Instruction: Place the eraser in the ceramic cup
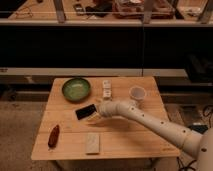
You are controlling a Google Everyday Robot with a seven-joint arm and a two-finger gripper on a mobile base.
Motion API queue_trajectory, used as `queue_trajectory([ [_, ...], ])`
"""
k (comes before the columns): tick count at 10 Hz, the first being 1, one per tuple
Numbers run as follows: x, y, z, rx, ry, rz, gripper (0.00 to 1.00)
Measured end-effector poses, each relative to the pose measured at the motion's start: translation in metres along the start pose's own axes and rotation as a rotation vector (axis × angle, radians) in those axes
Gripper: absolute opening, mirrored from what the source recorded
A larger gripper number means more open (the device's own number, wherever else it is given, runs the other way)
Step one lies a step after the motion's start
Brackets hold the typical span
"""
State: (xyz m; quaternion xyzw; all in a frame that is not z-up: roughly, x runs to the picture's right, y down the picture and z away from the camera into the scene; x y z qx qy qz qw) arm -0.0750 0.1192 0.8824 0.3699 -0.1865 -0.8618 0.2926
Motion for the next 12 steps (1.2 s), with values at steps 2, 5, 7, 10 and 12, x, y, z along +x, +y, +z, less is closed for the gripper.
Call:
queue_trajectory([
  [2,-0.0050,-0.0014,0.0043,0.008,-0.009,0.023,0.80],
  [5,-0.0074,0.0024,0.0034,-0.016,0.003,0.044,0.80],
  [7,-0.0080,0.0040,0.0023,-0.029,0.014,0.052,0.80],
  [10,-0.0091,0.0015,0.0023,-0.037,0.027,0.060,0.80],
  [12,-0.0091,-0.0017,0.0043,-0.036,0.035,0.063,0.80],
])
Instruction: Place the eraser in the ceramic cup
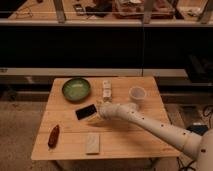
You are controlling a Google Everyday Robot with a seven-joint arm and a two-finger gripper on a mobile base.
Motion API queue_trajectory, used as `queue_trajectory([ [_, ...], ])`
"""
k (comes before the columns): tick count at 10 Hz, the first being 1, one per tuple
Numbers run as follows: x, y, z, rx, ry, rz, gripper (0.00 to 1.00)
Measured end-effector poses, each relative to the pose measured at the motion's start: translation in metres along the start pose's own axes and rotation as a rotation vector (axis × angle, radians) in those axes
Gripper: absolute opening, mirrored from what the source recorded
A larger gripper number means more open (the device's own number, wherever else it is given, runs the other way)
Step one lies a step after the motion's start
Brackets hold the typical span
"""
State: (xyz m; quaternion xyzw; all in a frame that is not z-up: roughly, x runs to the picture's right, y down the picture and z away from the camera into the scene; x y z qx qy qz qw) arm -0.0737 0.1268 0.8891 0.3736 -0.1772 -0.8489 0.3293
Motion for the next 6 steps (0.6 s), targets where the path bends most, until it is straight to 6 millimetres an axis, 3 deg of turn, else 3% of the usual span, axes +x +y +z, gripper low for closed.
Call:
queue_trajectory([
  [6,0.0001,-0.0047,0.0078,0.008,0.007,-0.006,0.80],
])
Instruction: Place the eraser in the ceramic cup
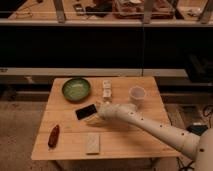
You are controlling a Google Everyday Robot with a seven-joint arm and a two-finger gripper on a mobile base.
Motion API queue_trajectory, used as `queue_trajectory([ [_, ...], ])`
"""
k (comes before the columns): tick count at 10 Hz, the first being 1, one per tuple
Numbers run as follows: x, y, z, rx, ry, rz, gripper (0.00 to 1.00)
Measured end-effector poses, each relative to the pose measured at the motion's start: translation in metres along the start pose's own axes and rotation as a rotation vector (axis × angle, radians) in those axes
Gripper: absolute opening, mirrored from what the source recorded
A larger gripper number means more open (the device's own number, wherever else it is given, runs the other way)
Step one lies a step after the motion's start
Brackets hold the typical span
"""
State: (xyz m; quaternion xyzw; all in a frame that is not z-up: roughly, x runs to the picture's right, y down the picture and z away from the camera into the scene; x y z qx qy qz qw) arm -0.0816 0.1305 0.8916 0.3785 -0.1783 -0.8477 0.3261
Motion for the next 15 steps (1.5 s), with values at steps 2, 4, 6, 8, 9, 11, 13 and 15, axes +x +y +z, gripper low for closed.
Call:
queue_trajectory([
  [2,0.001,0.000,0.003,0.003,0.003,-0.003,0.80],
  [4,0.003,0.003,0.007,0.010,0.007,0.002,0.80],
  [6,0.004,0.006,0.011,0.018,0.014,0.008,0.80],
  [8,0.005,0.009,0.013,0.026,0.029,0.017,0.80],
  [9,0.006,0.010,0.014,0.032,0.039,0.021,0.80],
  [11,0.006,0.008,0.017,0.052,0.058,0.020,0.80],
  [13,0.005,0.009,0.018,0.064,0.064,0.012,0.79],
  [15,0.002,0.010,0.019,0.074,0.059,-0.007,0.62],
])
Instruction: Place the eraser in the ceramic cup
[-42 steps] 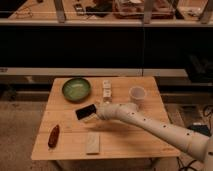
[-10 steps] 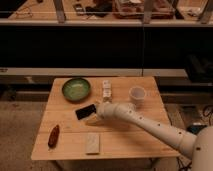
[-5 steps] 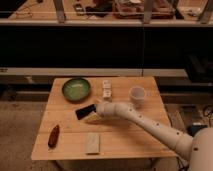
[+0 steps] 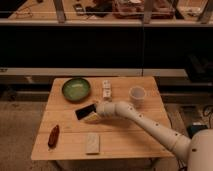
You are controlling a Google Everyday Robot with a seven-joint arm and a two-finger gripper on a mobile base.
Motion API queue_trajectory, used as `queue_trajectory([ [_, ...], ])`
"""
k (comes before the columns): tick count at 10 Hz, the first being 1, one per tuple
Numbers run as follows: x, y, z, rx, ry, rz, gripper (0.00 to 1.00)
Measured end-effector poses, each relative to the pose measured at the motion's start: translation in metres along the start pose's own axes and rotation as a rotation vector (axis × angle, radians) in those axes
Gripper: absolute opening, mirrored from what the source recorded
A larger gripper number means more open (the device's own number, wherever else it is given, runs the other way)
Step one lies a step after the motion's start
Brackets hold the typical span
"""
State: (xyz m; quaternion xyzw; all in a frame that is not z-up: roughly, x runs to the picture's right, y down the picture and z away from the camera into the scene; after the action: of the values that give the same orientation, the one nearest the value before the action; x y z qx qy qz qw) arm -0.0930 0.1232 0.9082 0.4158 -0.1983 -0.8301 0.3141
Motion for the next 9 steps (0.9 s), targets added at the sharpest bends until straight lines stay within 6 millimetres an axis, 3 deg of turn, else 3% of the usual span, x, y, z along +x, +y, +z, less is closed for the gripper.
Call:
queue_trajectory([
  [6,0.009,-0.004,-0.004,0.027,-0.006,-0.063,0.04],
  [9,0.008,-0.012,-0.017,0.042,-0.010,-0.073,0.00],
])
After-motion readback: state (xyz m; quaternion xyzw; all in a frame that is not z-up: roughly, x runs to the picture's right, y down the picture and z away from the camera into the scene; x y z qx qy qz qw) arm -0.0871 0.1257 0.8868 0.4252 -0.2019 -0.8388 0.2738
